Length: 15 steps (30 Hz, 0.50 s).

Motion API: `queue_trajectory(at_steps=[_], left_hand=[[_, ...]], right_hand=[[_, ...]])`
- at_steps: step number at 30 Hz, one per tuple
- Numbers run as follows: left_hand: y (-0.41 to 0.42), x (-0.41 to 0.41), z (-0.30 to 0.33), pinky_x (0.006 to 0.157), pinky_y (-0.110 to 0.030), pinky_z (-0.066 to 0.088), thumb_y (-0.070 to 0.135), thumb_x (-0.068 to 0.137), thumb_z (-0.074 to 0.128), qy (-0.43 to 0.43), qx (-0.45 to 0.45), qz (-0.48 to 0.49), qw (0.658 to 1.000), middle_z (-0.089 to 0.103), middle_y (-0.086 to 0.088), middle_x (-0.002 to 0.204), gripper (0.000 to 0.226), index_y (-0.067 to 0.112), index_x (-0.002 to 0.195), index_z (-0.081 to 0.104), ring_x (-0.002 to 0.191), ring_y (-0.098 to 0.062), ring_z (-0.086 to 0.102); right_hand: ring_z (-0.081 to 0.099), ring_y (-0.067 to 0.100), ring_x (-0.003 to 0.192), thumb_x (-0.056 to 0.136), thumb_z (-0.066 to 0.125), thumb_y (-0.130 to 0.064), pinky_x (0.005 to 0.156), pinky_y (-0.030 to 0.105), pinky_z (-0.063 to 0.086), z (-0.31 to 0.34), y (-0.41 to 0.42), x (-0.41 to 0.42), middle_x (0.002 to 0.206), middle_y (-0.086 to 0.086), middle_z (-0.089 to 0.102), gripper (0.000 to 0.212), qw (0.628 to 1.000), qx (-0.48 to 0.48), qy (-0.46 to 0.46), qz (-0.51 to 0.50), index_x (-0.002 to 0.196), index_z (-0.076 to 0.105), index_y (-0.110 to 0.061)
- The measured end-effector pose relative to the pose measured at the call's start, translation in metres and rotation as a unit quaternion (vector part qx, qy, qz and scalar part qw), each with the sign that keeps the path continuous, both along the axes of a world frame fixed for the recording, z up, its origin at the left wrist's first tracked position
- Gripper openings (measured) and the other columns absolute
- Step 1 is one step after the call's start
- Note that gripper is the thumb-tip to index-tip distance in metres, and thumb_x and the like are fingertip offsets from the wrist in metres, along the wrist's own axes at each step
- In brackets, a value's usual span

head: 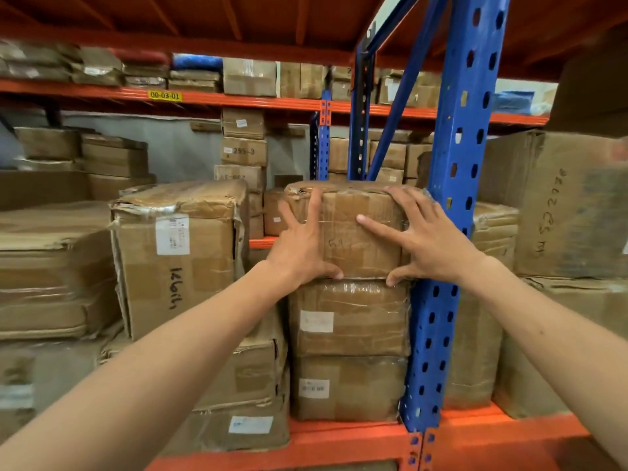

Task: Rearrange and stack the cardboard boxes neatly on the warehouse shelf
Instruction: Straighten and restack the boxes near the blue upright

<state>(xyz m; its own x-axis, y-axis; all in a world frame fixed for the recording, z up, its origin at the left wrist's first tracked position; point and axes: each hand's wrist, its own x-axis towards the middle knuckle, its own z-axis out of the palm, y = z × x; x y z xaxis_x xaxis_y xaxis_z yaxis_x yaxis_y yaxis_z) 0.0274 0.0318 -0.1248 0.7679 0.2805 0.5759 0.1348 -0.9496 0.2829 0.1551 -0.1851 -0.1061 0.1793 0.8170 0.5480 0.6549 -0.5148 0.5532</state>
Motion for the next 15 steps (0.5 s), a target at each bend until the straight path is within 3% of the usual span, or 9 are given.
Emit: queue_trajectory(at_steps=[4, 7, 10, 13, 15], left_hand=[[0.006, -0.026, 0.016, 0.107, -0.058, 0.042, 0.047, 0.062, 0.092, 0.081, 0.058, 0.028, 0.995, 0.007, -0.031, 0.157, 0.146, 0.045, 0.151, -0.023, 0.128, -0.051, 0.048], [0.019, -0.052, 0.046, 0.12, -0.063, 0.013, 0.059, 0.061, 0.088, 0.122, 0.226, 0.042, 0.965, 0.016, -0.029, 0.159, 0.146, 0.041, 0.154, -0.023, 0.147, -0.048, 0.018], [0.044, -0.087, 0.091, 0.116, -0.065, -0.006, 0.064, 0.056, 0.087, 0.182, 0.328, 0.066, 0.925, 0.012, -0.022, 0.164, 0.147, 0.045, 0.152, -0.023, 0.152, -0.042, 0.001], [0.071, -0.124, 0.123, 0.116, -0.069, 0.011, 0.057, 0.049, 0.092, 0.267, 0.321, 0.109, 0.902, 0.001, -0.015, 0.167, 0.153, 0.061, 0.139, -0.031, 0.152, -0.04, -0.003], [0.082, -0.14, 0.131, 0.113, -0.069, 0.02, 0.055, 0.042, 0.096, 0.321, 0.318, 0.14, 0.881, -0.009, -0.012, 0.167, 0.159, 0.066, 0.132, -0.036, 0.152, -0.041, -0.005]], right_hand=[[0.01, 0.049, 0.15, 0.051, 0.085, -0.074, 0.114, 0.071, 0.019, -0.005, 0.002, -0.001, 0.164, 0.026, 0.012, 0.135, 0.999, 0.036, 0.002, 0.021, 0.162, 0.015, -0.041], [0.002, 0.048, 0.152, 0.047, 0.088, -0.072, 0.115, 0.074, 0.006, -0.021, 0.005, -0.007, 0.165, 0.027, 0.009, 0.134, 0.993, 0.104, 0.006, 0.05, 0.16, 0.025, -0.038], [0.006, 0.046, 0.152, 0.056, 0.084, -0.073, 0.116, 0.072, 0.009, -0.047, 0.025, -0.036, 0.165, 0.025, 0.008, 0.127, 0.979, 0.152, 0.056, 0.126, 0.161, 0.023, -0.039], [0.039, 0.028, 0.135, 0.065, 0.073, -0.079, 0.096, 0.066, 0.043, -0.074, 0.065, -0.087, 0.166, 0.01, 0.005, 0.116, 0.929, 0.183, 0.246, 0.209, 0.158, 0.009, -0.053], [0.035, 0.013, 0.126, 0.065, 0.074, -0.081, 0.096, 0.059, 0.045, -0.093, 0.095, -0.124, 0.166, -0.009, 0.004, 0.121, 0.867, 0.211, 0.389, 0.227, 0.154, -0.005, -0.06]])
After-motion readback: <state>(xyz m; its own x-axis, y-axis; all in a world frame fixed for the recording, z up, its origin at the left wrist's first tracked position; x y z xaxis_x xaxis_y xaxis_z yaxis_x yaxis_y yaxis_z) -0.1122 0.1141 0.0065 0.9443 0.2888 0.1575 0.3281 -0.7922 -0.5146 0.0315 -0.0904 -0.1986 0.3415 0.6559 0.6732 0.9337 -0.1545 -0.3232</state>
